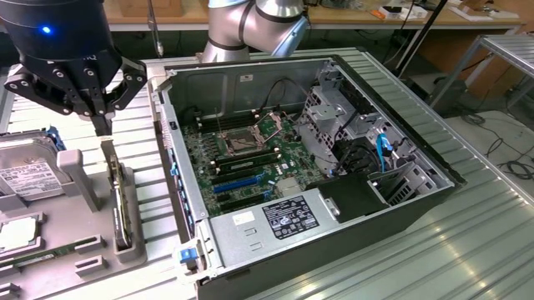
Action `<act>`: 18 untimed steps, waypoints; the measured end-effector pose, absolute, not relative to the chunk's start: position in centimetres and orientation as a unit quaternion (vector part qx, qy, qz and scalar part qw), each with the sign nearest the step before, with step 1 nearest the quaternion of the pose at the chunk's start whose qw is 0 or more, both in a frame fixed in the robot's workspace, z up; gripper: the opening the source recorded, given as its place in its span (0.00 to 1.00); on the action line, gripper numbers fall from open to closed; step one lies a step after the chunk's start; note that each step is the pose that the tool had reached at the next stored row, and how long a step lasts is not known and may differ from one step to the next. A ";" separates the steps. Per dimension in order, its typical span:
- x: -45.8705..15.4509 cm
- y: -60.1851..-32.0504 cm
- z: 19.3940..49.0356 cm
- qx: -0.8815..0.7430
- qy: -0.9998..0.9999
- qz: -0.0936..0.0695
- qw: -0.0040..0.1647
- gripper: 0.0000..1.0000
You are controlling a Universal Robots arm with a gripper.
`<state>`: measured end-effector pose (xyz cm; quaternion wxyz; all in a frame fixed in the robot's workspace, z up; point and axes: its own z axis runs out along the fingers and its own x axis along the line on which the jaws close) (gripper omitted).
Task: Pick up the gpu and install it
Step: 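Reach for the gpu, then pick up the gpu and move the gpu toward the slot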
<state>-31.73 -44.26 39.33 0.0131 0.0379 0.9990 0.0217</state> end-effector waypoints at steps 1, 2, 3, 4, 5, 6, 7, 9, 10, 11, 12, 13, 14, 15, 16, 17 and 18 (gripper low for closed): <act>-31.7 -44.3 39.3 0.038 0.999 0.022 0.013 0.11; -31.7 -44.3 39.3 0.038 0.999 0.022 0.013 0.11; -31.7 -44.3 39.3 0.038 0.999 0.022 0.013 0.11; -31.7 -44.3 39.3 0.038 0.999 0.022 0.013 0.11; -31.7 -44.3 39.3 0.038 0.999 0.022 0.013 0.11; -31.7 -44.3 39.3 0.038 0.999 0.022 0.013 0.11; -31.7 -44.3 39.3 0.038 0.999 0.022 0.013 0.11; -31.7 -44.3 39.3 0.038 0.999 0.022 0.013 0.11; -31.7 -44.3 39.3 0.038 0.999 0.022 0.013 0.11; -31.7 -44.3 39.3 0.038 0.999 0.022 0.013 0.11; -31.7 -44.3 39.3 0.038 0.999 0.022 0.013 0.11; -31.7 -44.3 39.3 0.038 0.999 0.022 0.013 0.11; -31.7 -44.3 39.2 0.038 0.999 0.022 0.013 0.11; -31.7 -44.3 39.1 0.038 0.999 0.022 0.013 0.11; -31.7 -44.3 39.0 0.038 0.999 0.022 0.013 0.11; -31.7 -44.3 39.0 0.038 0.999 0.022 0.013 0.11; -31.7 -44.3 38.9 0.038 0.999 0.022 0.013 0.11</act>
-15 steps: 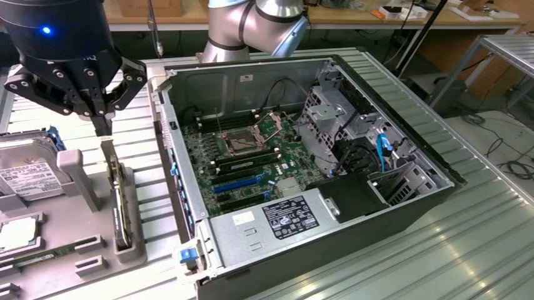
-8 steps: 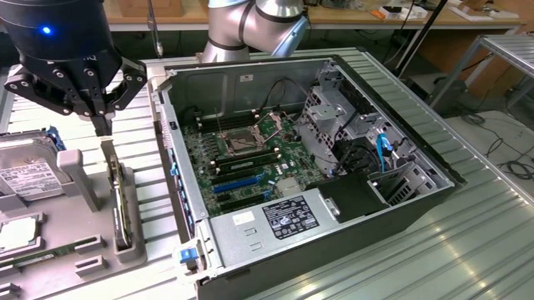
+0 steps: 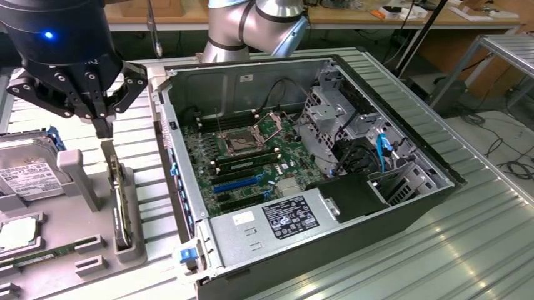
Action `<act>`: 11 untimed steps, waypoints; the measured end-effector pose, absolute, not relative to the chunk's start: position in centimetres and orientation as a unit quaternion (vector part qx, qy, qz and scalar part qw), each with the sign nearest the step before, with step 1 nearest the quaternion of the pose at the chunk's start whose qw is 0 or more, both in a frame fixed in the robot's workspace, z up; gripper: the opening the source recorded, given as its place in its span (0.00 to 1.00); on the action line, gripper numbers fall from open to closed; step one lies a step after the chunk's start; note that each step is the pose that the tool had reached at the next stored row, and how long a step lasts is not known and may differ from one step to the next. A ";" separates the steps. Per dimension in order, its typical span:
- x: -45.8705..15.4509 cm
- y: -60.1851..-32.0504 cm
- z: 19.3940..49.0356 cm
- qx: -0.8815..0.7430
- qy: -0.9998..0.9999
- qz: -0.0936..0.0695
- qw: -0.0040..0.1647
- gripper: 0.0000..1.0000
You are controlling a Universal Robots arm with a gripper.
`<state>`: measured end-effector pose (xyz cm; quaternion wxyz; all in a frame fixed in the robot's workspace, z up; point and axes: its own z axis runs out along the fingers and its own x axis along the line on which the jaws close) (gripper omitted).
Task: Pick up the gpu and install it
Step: 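Pick up the gpu and move the gpu toward the slot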
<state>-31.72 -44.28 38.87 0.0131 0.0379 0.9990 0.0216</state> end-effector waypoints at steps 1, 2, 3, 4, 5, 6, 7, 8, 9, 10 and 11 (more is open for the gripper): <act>-31.7 -44.3 38.8 0.038 0.999 0.022 0.013 0.11; -31.7 -44.3 38.7 0.038 0.999 0.022 0.013 0.11; -31.7 -44.3 38.6 0.038 0.999 0.022 0.013 0.11; -31.7 -44.3 38.5 0.038 0.999 0.022 0.013 0.11; -31.7 -44.3 38.4 0.038 0.999 0.022 0.013 0.11; -31.7 -44.3 38.4 0.038 0.999 0.021 0.013 0.11; -31.7 -44.3 38.4 0.038 0.999 0.021 0.013 0.11; -31.7 -44.3 38.4 0.038 0.999 0.021 0.013 0.11; -31.7 -44.3 38.4 0.038 0.999 0.021 0.013 0.11; -31.7 -44.3 38.4 0.038 0.999 0.022 0.013 0.11; -31.7 -44.3 38.4 0.038 0.999 0.022 0.013 0.11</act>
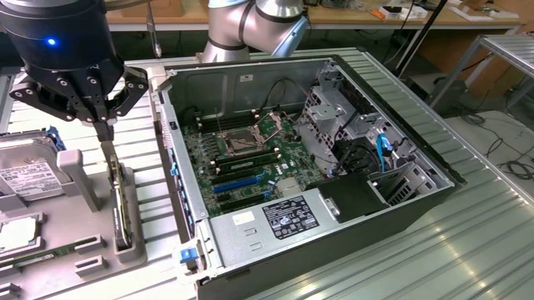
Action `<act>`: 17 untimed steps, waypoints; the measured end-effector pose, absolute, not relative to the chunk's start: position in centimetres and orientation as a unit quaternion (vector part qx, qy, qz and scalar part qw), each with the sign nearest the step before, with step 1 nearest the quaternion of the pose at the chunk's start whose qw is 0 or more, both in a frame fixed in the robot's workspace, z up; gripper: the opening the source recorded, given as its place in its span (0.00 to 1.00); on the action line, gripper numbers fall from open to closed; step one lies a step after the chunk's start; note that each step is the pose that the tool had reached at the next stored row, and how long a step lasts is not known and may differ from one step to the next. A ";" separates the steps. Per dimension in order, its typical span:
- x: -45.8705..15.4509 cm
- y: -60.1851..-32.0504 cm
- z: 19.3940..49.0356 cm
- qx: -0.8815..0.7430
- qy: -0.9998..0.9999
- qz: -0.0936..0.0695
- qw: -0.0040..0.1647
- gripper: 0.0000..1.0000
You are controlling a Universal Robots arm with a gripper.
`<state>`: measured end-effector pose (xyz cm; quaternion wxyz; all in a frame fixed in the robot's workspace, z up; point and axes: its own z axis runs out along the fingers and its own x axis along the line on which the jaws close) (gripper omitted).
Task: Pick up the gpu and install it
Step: 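Pick up the gpu and move the gpu toward the slot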
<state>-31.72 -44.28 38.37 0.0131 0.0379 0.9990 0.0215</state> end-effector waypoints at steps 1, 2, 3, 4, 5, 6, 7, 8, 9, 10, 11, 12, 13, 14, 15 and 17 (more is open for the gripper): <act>-31.7 -44.3 38.3 0.038 0.999 0.022 0.013 0.11; -31.7 -44.3 38.3 0.038 0.999 0.022 0.013 0.11; -31.7 -44.3 38.2 0.038 0.999 0.022 0.013 0.11; -31.7 -44.3 38.1 0.038 0.999 0.022 0.013 0.11; -31.7 -44.3 37.9 0.038 0.999 0.022 0.013 0.11; -31.7 -44.3 37.8 0.038 0.999 0.022 0.013 0.11; -31.7 -44.3 37.7 0.038 0.999 0.022 0.013 0.11; -31.7 -44.3 37.5 0.038 0.999 0.022 0.013 0.11; -31.7 -44.3 37.3 0.038 0.999 0.022 0.013 0.11; -31.7 -44.3 37.2 0.038 0.999 0.022 0.013 0.11; -31.7 -44.3 37.1 0.038 0.999 0.022 0.013 0.11; -31.7 -44.3 37.0 0.038 0.999 0.022 0.013 0.11; -31.7 -44.3 36.9 0.038 0.999 0.022 0.013 0.11; -31.7 -44.3 36.7 0.038 0.999 0.022 0.013 0.11; -31.7 -44.3 36.5 0.038 0.999 0.022 0.013 0.11; -31.7 -44.3 36.3 0.038 0.999 0.022 0.013 0.11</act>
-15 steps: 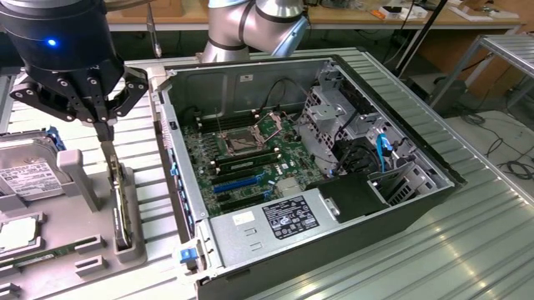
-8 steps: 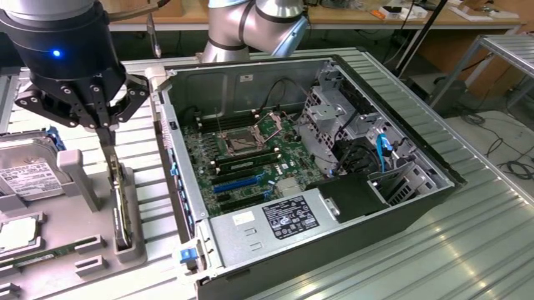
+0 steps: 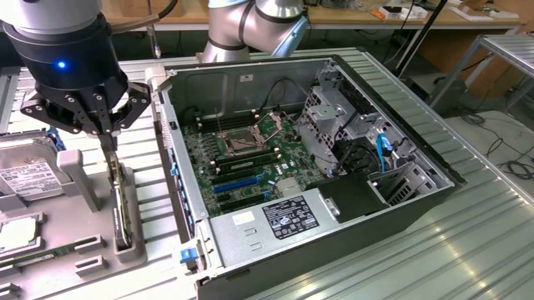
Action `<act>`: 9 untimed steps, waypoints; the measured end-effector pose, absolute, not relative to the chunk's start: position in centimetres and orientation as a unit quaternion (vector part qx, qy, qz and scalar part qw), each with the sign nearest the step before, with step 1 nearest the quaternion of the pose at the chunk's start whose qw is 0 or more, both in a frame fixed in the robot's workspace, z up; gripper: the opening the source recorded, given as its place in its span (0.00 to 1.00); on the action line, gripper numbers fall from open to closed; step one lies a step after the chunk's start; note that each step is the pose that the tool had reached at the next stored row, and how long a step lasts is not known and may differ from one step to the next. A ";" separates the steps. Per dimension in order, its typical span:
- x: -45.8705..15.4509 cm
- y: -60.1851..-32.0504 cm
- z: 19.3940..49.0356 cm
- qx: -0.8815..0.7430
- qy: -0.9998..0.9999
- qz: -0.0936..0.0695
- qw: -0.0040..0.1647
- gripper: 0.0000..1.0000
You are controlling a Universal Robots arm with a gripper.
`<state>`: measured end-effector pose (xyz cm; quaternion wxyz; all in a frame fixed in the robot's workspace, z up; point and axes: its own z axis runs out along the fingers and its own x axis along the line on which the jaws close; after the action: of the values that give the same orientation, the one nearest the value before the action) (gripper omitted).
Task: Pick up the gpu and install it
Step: 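Pick up the gpu and move the gpu toward the slot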
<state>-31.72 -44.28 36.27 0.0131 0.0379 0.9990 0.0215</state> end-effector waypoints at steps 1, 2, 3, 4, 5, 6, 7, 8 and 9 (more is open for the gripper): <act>-31.7 -44.3 36.1 0.038 0.999 0.022 0.013 0.11; -31.7 -44.3 36.0 0.038 0.999 0.022 0.013 0.11; -31.7 -44.3 35.8 0.038 0.999 0.022 0.013 0.11; -31.7 -44.3 35.7 0.038 0.999 0.022 0.013 0.11; -31.7 -44.3 35.6 0.038 0.999 0.022 0.013 0.11; -31.7 -44.3 35.5 0.038 0.999 0.022 0.013 0.11; -31.7 -44.3 35.4 0.038 0.999 0.022 0.013 0.11; -31.7 -44.3 35.3 0.038 0.999 0.022 0.013 0.11; -31.7 -44.3 35.2 0.038 0.999 0.022 0.013 0.11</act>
<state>-31.72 -44.28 35.18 0.0131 0.0379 0.9990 0.0215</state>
